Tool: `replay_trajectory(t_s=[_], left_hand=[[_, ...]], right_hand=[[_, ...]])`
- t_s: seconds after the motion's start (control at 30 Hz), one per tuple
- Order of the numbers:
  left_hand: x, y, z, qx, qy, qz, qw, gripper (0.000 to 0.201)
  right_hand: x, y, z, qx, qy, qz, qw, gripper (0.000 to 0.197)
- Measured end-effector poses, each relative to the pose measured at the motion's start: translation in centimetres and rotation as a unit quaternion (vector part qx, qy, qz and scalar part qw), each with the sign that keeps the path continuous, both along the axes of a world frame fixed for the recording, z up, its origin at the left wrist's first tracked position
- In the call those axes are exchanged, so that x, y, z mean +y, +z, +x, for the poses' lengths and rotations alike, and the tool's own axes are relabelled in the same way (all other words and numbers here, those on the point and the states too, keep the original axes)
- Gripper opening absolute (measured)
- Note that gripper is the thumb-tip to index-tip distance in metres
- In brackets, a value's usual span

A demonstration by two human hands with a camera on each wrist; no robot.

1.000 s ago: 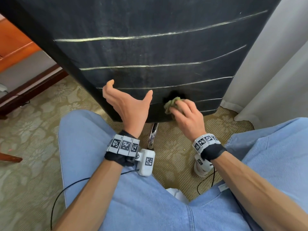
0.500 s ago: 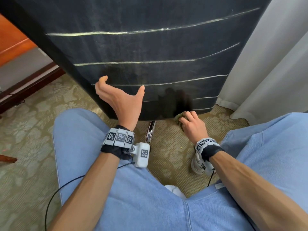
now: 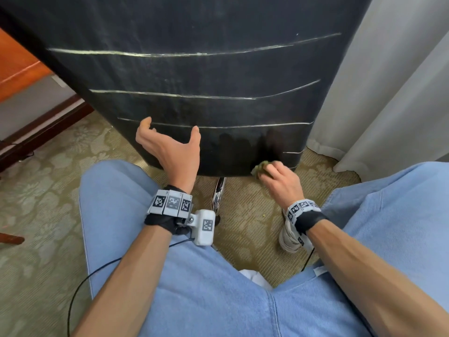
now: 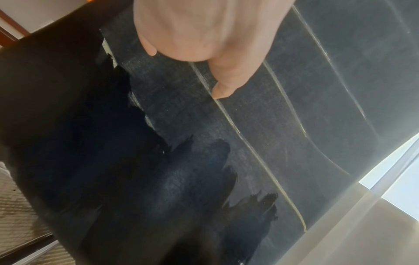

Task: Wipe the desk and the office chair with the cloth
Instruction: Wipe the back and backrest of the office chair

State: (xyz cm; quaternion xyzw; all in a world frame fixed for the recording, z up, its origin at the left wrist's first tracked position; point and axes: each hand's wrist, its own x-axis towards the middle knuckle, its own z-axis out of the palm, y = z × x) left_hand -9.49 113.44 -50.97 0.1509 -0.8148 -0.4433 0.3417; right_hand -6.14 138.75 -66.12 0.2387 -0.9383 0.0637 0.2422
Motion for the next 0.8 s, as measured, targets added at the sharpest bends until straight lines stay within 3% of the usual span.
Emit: replay_trajectory(t_s=[0.1,0.2,0.33,0.43,0.53,0.63,0.73,0.8], left_hand=[[-0.2,-0.3,-0.1,-0.004,-0.006,0.007,1.000,0.092],[-0.3,-0.7,-0.1,-0.021,-0.003,0.011,1.000,0.095],[0.1,-0.6,-0.2,-0.032,-0.008,0.028,0.999,0.096],[0.2,-0.6,-0.5,-0.028,-0.009,0.033,0.999,0.097],[0.5,-0.8,-0.5,-0.025,-0.013,0.043,0.999,0.098],[0.6,-0.9,-0.5,-0.025,-0.019,0.043,0.999,0.100],[0.7,-0.8,-0.3,-0.028,-0.019,0.033,0.999,0.101],[0.8,-0.8,-0.1,-0.026,-0.020,0.025,0.999,0.100]], right_hand=[[0.2,-1.6,0.3,-0.063,-0.017,-0.003,0.998,0.016],[-0.4,-0.6,0.4,-0.057,-0.017,-0.020,0.998,0.013],[-1.1,4.4,0.7,0.051,-0.048,-0.118,0.991,0.010],[-0.3,8.7,0.0,0.162,-0.114,-0.232,0.952,0.010],[1.1,9.8,-0.8,0.219,-0.145,-0.285,0.922,0.009],[1.1,6.8,-0.6,0.174,-0.164,-0.291,0.927,0.006],[0.6,2.2,0.5,0.060,-0.189,-0.286,0.937,0.006],[0.3,-0.5,1.2,-0.049,-0.253,-0.355,0.899,0.011]])
